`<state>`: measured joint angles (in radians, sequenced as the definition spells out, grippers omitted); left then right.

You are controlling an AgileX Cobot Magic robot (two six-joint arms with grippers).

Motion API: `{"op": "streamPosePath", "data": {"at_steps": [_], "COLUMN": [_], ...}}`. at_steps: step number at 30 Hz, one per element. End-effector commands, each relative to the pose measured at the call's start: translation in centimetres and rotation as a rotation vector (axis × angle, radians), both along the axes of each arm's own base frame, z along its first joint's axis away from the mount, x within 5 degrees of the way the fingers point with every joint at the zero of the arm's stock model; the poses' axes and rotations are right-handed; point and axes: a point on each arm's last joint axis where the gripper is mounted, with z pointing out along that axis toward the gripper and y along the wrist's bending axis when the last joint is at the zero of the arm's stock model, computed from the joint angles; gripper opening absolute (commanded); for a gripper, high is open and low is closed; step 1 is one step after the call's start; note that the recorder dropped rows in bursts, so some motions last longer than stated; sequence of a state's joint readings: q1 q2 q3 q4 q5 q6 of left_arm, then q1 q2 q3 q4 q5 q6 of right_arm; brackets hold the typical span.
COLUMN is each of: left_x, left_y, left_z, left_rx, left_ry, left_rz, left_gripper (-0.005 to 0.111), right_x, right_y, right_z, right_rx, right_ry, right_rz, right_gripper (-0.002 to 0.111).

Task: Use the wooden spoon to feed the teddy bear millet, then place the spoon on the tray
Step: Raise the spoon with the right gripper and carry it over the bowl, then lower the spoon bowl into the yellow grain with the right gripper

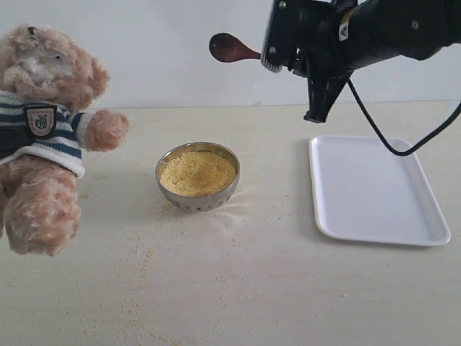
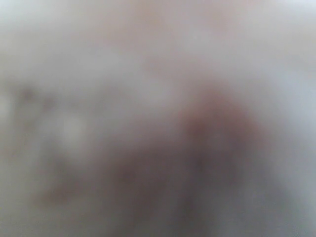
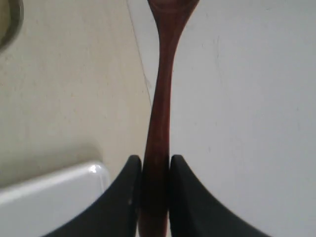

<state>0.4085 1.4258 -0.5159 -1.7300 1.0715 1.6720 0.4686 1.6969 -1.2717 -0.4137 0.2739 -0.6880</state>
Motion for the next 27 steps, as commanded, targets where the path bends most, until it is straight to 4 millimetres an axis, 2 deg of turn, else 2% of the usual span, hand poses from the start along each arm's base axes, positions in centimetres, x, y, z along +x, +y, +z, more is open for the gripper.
{"op": "streamPosePath", "data": {"at_steps": [1, 5, 11, 15, 20, 27], "left_x": [-0.1, -0.1, -0.1, -0.1, -0.1, -0.1], "left_y": [-0.1, -0.1, -0.1, -0.1, -0.1, -0.1], "left_z": [0.1, 0.1, 0.1, 0.1, 0.1, 0.1], "left_rx": [-0.018, -0.018, -0.018, -0.018, -0.018, -0.018], "left_ry": [-0.009, -0.009, -0.009, -0.009, -0.009, -0.009], "left_rz": [-0.002, -0.002, -0.002, -0.002, -0.002, -0.002], "left_gripper": [0.005, 0.005, 0.005, 0.005, 0.005, 0.005], "right_x": [-0.3, -1.0, -1.5, -2.2, -2.6, -3.2], "right_y": [0.4, 2.2, 4.0, 4.9, 5.6, 5.2], "right_z": [0.9, 0.3, -2.9, -3.3, -4.1, -5.7], "right_rx": [-0.152, -0.186, -0.3, -0.322, -0.36, -0.428], "right_ry": [-0.127, -0.127, -0.006, 0.008, 0.016, 0.036], "right_rz": [0.03, 0.098, 0.123, 0.142, 0.165, 0.204], "right_gripper": [0.0, 0.0, 0.0, 0.0, 0.0, 0.0]}}
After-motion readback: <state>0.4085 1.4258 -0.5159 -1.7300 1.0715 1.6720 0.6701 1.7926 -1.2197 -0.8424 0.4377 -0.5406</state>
